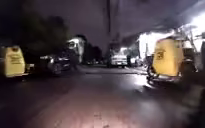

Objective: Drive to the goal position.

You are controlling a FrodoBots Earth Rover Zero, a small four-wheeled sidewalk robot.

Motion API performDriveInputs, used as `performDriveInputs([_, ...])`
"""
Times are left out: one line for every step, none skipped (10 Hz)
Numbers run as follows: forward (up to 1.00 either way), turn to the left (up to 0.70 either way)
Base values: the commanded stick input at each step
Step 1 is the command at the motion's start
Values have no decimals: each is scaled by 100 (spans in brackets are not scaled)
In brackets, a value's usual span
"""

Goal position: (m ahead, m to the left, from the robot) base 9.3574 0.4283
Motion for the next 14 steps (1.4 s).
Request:
performDriveInputs([100,0])
performDriveInputs([100,0])
performDriveInputs([100,-6])
performDriveInputs([100,-16])
performDriveInputs([100,0])
performDriveInputs([100,0])
performDriveInputs([100,0])
performDriveInputs([100,0])
performDriveInputs([100,0])
performDriveInputs([100,0])
performDriveInputs([100,0])
performDriveInputs([100,0])
performDriveInputs([100,0])
performDriveInputs([100,0])
